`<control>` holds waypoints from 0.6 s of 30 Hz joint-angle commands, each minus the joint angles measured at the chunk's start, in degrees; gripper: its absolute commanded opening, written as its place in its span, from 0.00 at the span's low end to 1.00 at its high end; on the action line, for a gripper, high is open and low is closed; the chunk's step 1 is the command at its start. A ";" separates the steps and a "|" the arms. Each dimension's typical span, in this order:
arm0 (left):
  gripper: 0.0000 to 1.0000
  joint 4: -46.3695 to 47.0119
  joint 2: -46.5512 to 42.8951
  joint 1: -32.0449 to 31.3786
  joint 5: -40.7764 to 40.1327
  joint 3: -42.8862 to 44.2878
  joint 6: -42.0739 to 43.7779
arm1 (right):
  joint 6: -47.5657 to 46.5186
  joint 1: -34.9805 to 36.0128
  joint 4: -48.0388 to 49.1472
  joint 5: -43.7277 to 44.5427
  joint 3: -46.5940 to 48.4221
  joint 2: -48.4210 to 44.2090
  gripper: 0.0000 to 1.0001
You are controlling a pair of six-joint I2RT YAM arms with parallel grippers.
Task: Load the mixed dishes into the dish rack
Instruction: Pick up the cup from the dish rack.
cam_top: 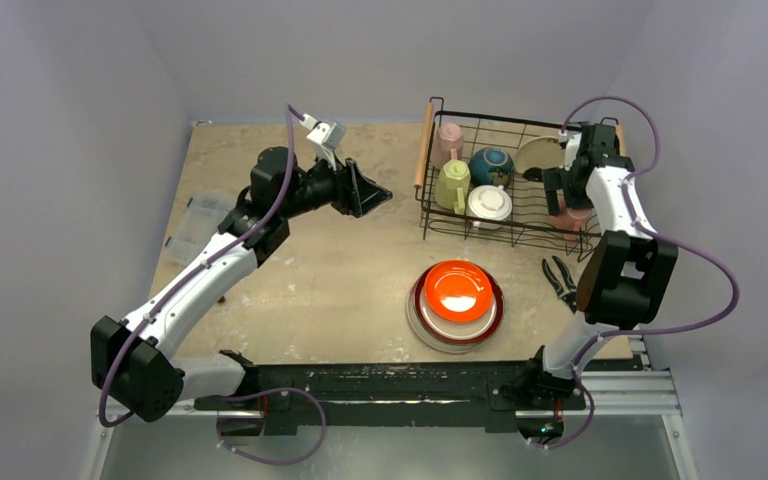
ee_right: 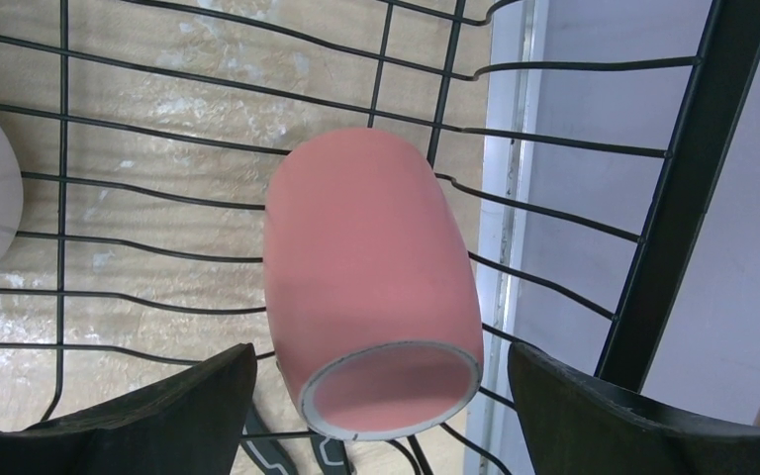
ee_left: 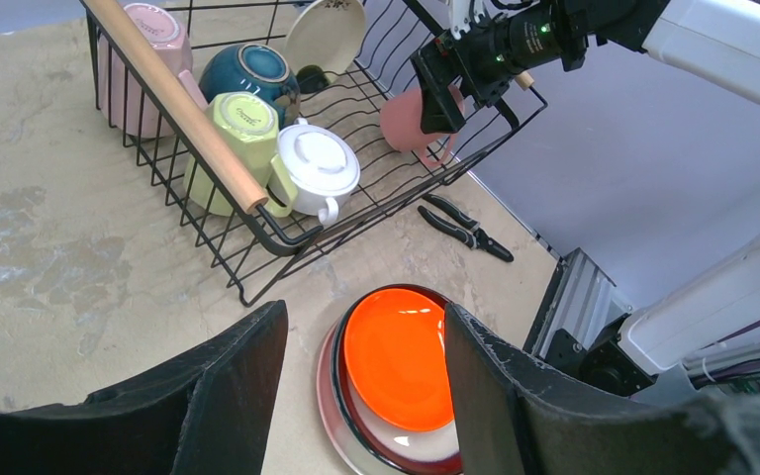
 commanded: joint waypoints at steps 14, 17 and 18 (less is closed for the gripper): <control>0.58 1.52 -0.12 0.60 1.10 2.34 -0.95 | 0.35 -0.15 2.53 -3.39 -2.10 -1.26 0.72; 0.58 1.55 -0.05 0.55 1.18 2.43 -0.97 | -0.20 -0.17 0.98 -3.90 -0.01 -0.22 0.54; 0.58 1.59 -0.06 0.54 1.19 2.43 -0.98 | -0.32 -0.20 0.12 -4.23 0.96 0.34 0.48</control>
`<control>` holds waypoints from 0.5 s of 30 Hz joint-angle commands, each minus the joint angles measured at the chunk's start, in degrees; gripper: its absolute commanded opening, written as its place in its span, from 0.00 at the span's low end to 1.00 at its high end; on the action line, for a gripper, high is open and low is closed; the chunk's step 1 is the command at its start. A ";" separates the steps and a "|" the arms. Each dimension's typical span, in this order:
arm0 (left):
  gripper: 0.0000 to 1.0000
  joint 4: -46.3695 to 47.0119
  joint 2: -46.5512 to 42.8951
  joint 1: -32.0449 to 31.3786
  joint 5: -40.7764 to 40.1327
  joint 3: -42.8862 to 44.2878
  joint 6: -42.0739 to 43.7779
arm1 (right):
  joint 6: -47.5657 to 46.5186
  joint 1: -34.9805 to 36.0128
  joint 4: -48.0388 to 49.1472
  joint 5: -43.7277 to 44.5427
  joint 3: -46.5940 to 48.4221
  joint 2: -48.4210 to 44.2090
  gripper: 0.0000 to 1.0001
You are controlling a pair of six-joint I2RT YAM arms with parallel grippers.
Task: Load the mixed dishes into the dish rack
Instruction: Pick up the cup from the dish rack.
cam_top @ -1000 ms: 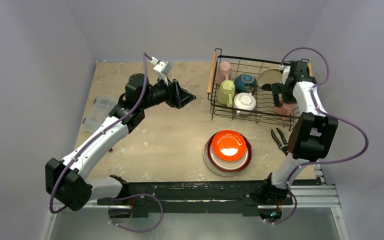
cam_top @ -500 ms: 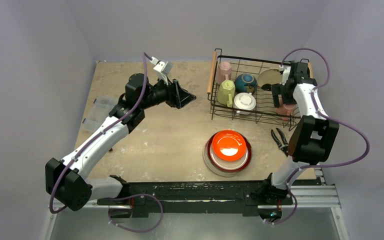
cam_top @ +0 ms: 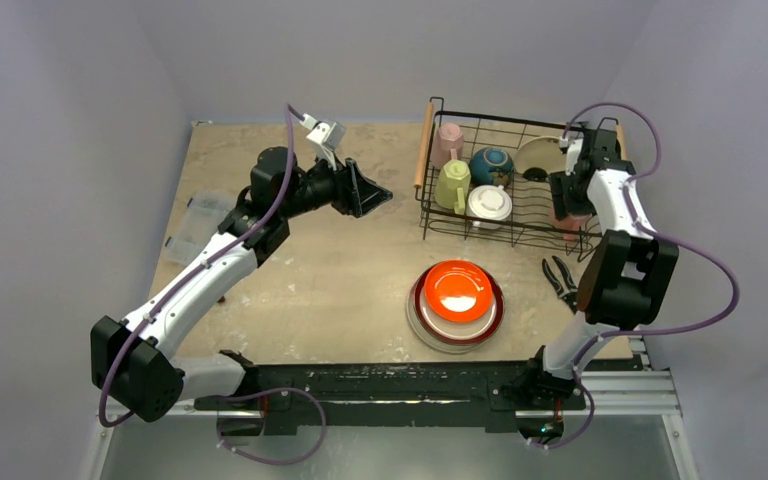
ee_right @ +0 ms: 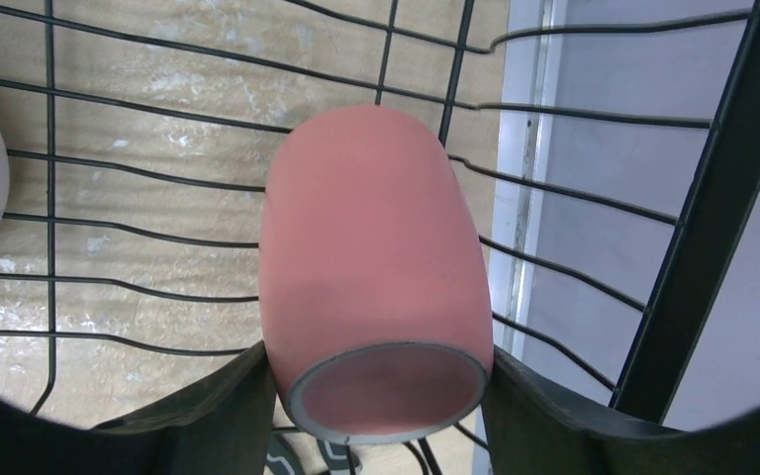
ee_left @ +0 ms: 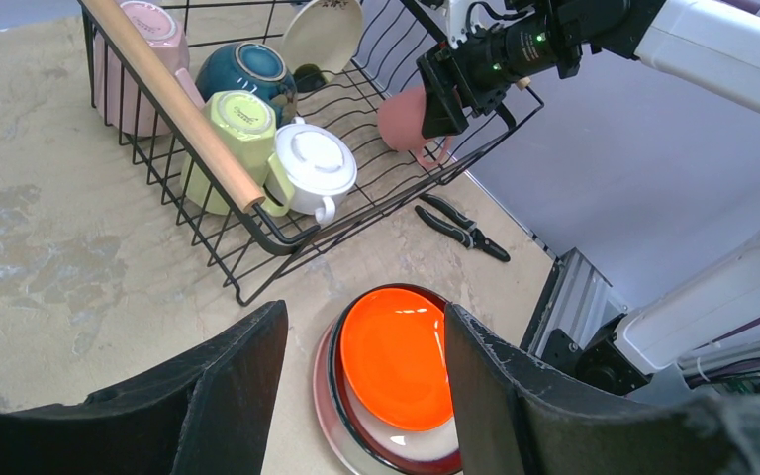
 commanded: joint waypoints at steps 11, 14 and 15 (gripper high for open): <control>0.58 1.30 -0.46 0.59 0.84 2.43 -0.31 | -1.46 0.25 -7.66 -4.72 11.42 2.59 0.00; 0.58 1.29 -0.53 0.56 0.84 2.43 -0.24 | -1.47 0.32 -7.53 -5.61 10.99 1.60 0.00; 0.58 1.29 -0.56 0.57 0.84 2.37 -0.27 | -1.67 0.28 -7.53 -5.55 10.79 1.48 0.00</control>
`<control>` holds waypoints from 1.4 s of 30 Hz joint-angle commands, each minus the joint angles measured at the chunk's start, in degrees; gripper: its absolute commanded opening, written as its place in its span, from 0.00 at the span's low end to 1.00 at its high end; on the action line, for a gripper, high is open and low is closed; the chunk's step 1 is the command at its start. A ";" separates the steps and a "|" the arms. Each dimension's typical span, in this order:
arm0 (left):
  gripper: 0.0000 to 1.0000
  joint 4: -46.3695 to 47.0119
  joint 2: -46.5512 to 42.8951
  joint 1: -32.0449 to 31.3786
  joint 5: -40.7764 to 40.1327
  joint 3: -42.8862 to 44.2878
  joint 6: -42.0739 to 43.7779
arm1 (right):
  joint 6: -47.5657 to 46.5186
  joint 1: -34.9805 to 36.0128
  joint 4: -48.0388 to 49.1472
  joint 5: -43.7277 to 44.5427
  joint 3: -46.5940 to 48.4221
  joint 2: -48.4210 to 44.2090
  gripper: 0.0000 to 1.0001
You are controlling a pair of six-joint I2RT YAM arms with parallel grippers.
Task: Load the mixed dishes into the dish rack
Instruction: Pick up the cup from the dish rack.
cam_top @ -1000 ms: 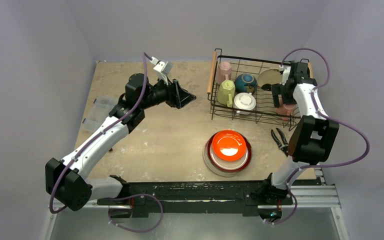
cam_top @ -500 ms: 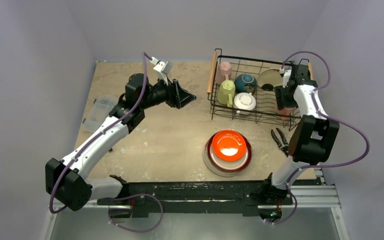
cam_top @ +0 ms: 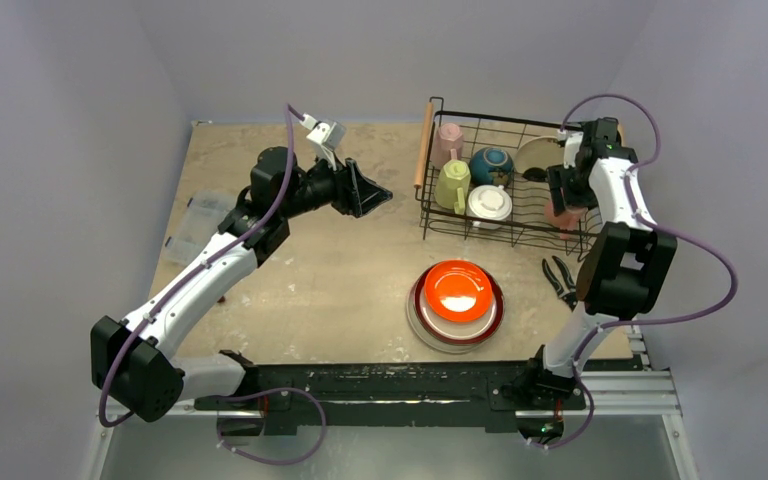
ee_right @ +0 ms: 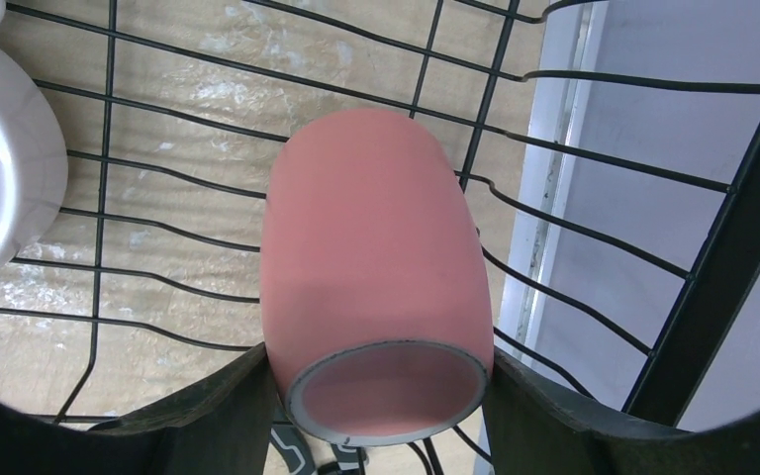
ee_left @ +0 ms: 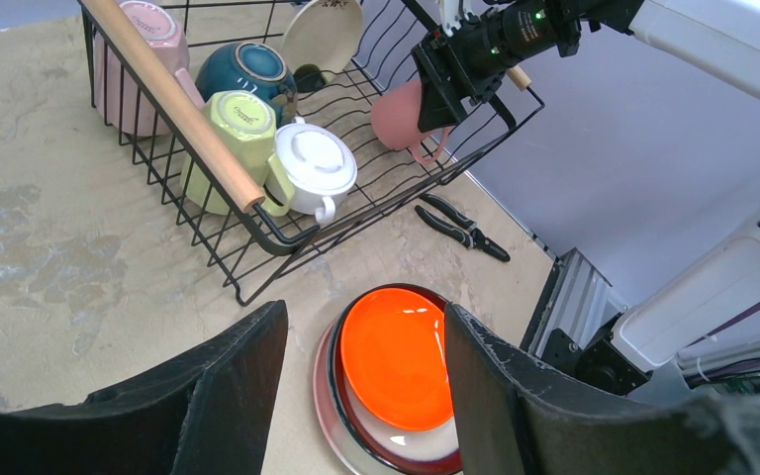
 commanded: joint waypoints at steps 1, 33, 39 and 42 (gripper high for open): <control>0.58 1.30 -0.50 0.58 0.84 2.35 -0.37 | -0.95 0.27 -0.34 -1.79 2.62 -2.45 0.00; 0.58 0.72 0.00 0.37 0.73 2.52 -0.39 | -2.56 1.40 0.17 -2.05 3.37 -7.85 0.00; 0.58 0.32 2.04 0.34 0.77 2.77 -0.34 | -3.47 8.12 1.97 -1.50 2.25 -6.83 0.00; 0.58 -0.19 2.34 0.37 0.72 3.11 0.15 | -4.08 11.73 3.20 -1.10 1.42 -7.10 0.00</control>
